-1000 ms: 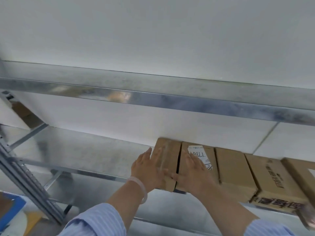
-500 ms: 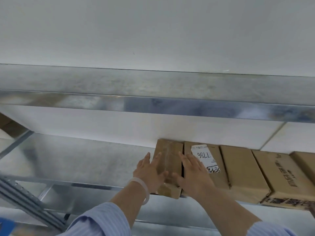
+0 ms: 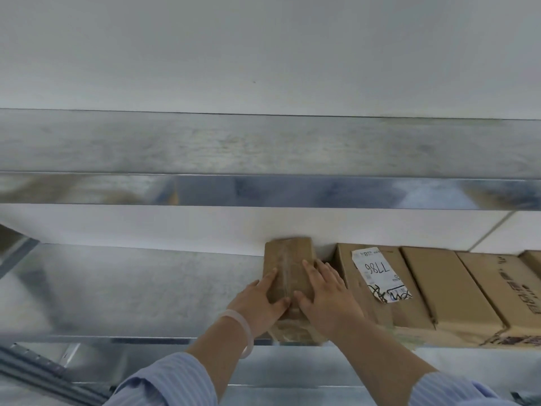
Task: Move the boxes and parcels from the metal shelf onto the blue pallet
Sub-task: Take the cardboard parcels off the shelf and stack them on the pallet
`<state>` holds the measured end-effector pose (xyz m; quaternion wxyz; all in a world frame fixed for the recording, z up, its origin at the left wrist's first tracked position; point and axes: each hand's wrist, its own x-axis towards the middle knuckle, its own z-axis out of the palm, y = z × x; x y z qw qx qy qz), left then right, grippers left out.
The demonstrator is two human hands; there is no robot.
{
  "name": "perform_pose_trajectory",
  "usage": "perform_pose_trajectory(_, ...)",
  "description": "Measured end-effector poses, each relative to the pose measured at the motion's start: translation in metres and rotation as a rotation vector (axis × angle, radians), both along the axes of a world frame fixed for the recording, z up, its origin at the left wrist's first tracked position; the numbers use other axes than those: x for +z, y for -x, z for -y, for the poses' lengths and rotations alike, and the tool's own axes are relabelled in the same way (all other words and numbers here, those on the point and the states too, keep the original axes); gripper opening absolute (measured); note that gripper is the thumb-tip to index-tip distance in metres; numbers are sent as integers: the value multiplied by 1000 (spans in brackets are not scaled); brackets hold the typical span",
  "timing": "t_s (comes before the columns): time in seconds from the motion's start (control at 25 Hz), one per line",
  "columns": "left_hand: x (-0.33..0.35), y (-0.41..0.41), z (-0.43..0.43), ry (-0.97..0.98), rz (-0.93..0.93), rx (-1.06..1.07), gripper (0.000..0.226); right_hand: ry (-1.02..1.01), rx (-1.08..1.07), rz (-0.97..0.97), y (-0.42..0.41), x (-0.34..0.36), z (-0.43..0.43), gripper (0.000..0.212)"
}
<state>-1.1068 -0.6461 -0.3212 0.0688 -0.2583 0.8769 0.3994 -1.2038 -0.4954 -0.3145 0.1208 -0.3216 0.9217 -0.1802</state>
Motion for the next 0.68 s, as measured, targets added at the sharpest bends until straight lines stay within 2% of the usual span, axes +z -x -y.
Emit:
perform_pose_trajectory(0.16,-6,-13,9,-156,-87,40,73,115,-75,332,-9,-15,22,74)
perform_pose_trajectory(0.24,-11,-21,9,-169,-138,87,72,185,-70,421,-15,-21,26,77)
perform_pose_trajectory(0.48,-8,-66,2,-118,-279,424,71,263,195,470,-29,-7,53,78)
perform_pose_trajectory(0.68,5,-133,-6,-61,-416,749,70,335,469,520,-76,8,91,74)
